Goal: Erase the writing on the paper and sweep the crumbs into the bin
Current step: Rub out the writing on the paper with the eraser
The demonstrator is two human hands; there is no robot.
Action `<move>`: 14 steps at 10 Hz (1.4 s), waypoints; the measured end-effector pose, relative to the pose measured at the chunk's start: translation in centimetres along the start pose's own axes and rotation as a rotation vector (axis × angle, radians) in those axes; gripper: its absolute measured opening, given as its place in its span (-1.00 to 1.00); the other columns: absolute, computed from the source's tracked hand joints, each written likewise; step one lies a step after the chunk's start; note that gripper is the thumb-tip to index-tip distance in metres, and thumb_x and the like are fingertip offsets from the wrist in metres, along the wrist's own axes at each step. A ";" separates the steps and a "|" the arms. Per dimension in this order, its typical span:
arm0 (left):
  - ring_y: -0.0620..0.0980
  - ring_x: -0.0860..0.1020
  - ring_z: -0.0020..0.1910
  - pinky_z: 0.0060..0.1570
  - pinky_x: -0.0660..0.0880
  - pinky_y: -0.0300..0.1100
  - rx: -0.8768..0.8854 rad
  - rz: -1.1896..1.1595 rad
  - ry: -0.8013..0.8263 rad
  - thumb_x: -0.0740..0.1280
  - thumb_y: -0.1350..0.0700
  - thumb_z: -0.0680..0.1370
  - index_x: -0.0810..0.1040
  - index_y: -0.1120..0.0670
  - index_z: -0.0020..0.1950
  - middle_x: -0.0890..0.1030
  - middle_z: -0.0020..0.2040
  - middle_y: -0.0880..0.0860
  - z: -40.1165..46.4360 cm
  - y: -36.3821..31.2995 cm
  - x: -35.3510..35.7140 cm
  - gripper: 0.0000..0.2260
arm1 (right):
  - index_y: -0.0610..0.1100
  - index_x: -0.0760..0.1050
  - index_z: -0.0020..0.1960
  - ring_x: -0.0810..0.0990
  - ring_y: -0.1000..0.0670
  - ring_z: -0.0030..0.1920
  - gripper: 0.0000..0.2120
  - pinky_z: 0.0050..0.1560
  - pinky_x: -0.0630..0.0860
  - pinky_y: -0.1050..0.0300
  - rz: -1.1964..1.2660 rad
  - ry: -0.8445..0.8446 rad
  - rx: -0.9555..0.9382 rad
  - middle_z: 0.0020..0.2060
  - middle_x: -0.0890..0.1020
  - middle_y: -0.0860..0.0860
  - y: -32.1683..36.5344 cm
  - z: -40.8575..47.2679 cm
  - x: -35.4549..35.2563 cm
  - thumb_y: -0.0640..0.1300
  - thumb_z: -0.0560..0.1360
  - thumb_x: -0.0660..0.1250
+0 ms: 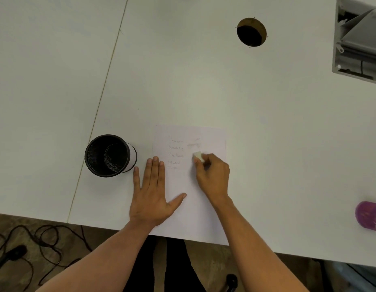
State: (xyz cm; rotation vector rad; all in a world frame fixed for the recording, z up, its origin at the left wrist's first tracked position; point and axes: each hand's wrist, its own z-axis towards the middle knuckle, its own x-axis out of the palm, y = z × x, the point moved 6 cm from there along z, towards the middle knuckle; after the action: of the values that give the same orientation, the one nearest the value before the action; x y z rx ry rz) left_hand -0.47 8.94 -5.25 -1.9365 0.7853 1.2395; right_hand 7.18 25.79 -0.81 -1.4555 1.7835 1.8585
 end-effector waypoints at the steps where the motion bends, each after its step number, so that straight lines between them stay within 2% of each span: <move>1: 0.14 -0.07 0.61 0.51 -0.05 0.32 0.000 -0.011 -0.005 -0.03 -0.45 0.53 -0.06 0.24 0.60 -0.04 0.63 0.21 0.0 0.0 0.0 -0.08 | -0.18 0.57 -0.20 0.46 0.10 -0.38 -0.81 -0.27 0.34 0.28 -0.060 0.097 -0.075 -0.39 0.59 -0.01 0.0 -4.4 0.4 -0.07 0.50 0.38; 2: 0.15 -0.07 0.61 0.51 -0.05 0.31 0.001 -0.002 -0.011 0.01 -0.44 0.52 -0.05 0.24 0.60 -0.04 0.63 0.21 0.0 0.0 0.0 -0.08 | -0.18 0.57 -0.22 0.48 0.04 -0.41 -0.86 -0.28 0.34 0.26 -0.133 0.102 -0.160 -0.42 0.59 -0.03 -0.7 -4.8 -0.3 -0.14 0.47 0.40; 3: 0.15 -0.08 0.61 0.51 -0.05 0.31 0.001 0.011 -0.008 0.02 -0.43 0.52 -0.06 0.25 0.60 -0.04 0.63 0.21 0.0 -0.1 0.0 -0.07 | -0.19 0.57 -0.21 0.52 -0.02 -0.40 -0.82 -0.30 0.40 0.21 -0.122 0.015 -0.106 -0.42 0.59 -0.03 -1.2 -1.0 -1.0 -0.09 0.49 0.36; 4: 0.14 -0.10 0.61 0.52 -0.06 0.31 -0.008 0.020 0.002 0.00 -0.44 0.52 -0.08 0.24 0.60 -0.07 0.63 0.20 0.0 0.0 0.0 -0.07 | -0.20 0.56 -0.20 0.52 0.01 -0.39 -0.80 -0.32 0.42 0.19 -0.089 -0.041 -0.033 -0.40 0.59 -0.03 -1.6 0.0 -1.3 -0.08 0.51 0.36; 5: 0.14 -0.09 0.61 0.52 -0.08 0.31 -0.002 0.012 -0.005 -0.01 -0.44 0.52 -0.08 0.24 0.60 -0.06 0.63 0.21 0.0 0.0 0.0 -0.07 | -0.19 0.55 -0.24 0.47 0.05 -0.41 -0.81 -0.29 0.30 0.28 -0.094 0.038 -0.089 -0.42 0.58 -0.03 -0.8 -3.4 -0.6 -0.12 0.50 0.38; 6: 0.14 -0.09 0.61 0.52 -0.08 0.31 0.002 0.009 0.002 0.00 -0.44 0.52 -0.08 0.24 0.60 -0.06 0.63 0.20 0.0 0.0 0.1 -0.07 | -0.18 0.55 -0.26 0.46 0.06 -0.44 -0.83 -0.31 0.31 0.31 -0.106 0.129 -0.166 -0.45 0.56 -0.02 -0.4 -5.1 0.0 -0.16 0.48 0.40; 7: 0.14 -0.10 0.61 0.52 -0.08 0.30 -0.007 0.017 0.002 0.01 -0.44 0.52 -0.09 0.24 0.60 -0.07 0.63 0.20 0.1 0.0 0.0 -0.07 | -0.18 0.55 -0.28 0.48 0.02 -0.44 -0.79 -0.33 0.38 0.21 -0.085 0.001 -0.089 -0.46 0.56 -0.03 -1.0 -1.5 -1.0 -0.11 0.49 0.38; 8: 0.14 -0.11 0.61 0.52 -0.09 0.30 -0.007 0.021 -0.005 0.02 -0.43 0.52 -0.09 0.24 0.60 -0.07 0.63 0.20 0.0 -0.1 -0.1 -0.07 | -0.20 0.55 -0.23 0.49 0.03 -0.42 -0.79 -0.33 0.39 0.21 -0.015 -0.081 -0.015 -0.43 0.57 -0.02 -1.4 0.4 -1.6 -0.09 0.49 0.39; 9: 0.14 -0.09 0.61 0.52 -0.08 0.31 -0.002 0.011 0.002 -0.01 -0.44 0.52 -0.08 0.24 0.60 -0.06 0.63 0.20 0.0 0.0 0.0 -0.07 | -0.19 0.54 -0.26 0.42 0.08 -0.41 -0.80 -0.29 0.26 0.32 -0.049 0.019 -0.043 -0.44 0.56 -0.02 -0.7 -3.4 0.0 -0.11 0.49 0.39; 10: 0.15 -0.07 0.61 0.52 -0.06 0.31 0.006 0.003 -0.012 0.00 -0.44 0.52 -0.06 0.25 0.60 -0.04 0.63 0.21 0.0 -0.1 0.0 -0.07 | -0.19 0.56 -0.24 0.45 0.09 -0.40 -0.84 -0.25 0.34 0.30 -0.070 0.125 -0.115 -0.41 0.59 -0.03 -0.5 -5.5 0.7 -0.14 0.47 0.41; 12: 0.15 -0.07 0.61 0.52 -0.06 0.31 0.009 0.027 -0.031 -0.02 -0.44 0.52 -0.06 0.25 0.60 -0.04 0.63 0.21 0.0 0.0 -0.1 -0.08 | -0.19 0.55 -0.21 0.50 0.03 -0.41 -0.82 -0.32 0.36 0.24 0.009 -0.048 0.021 -0.42 0.57 -0.01 -1.0 -0.4 -1.0 -0.09 0.48 0.40; 13: 0.16 -0.06 0.61 0.51 -0.04 0.32 0.008 0.015 -0.020 -0.05 -0.45 0.53 -0.05 0.26 0.60 -0.03 0.63 0.22 0.0 0.0 0.0 -0.08 | -0.21 0.59 -0.14 0.48 0.11 -0.36 -0.83 -0.23 0.39 0.31 -0.013 0.043 -0.031 -0.36 0.61 -0.02 -0.3 -4.1 0.3 -0.09 0.48 0.40; 14: 0.16 -0.05 0.61 0.51 -0.02 0.33 0.008 0.014 -0.016 0.00 -0.44 0.52 -0.04 0.26 0.59 -0.02 0.62 0.22 0.0 -0.1 0.0 -0.07 | -0.19 0.59 -0.17 0.47 0.10 -0.37 -0.84 -0.26 0.44 0.24 -0.066 0.097 -0.105 -0.38 0.61 -0.03 -0.4 -4.6 0.5 -0.10 0.48 0.40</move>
State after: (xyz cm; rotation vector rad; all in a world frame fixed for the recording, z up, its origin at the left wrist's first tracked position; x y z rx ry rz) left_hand -0.44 9.00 -5.22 -1.9159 0.7953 1.2563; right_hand 9.52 21.83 -0.48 -1.6483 1.6796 1.9054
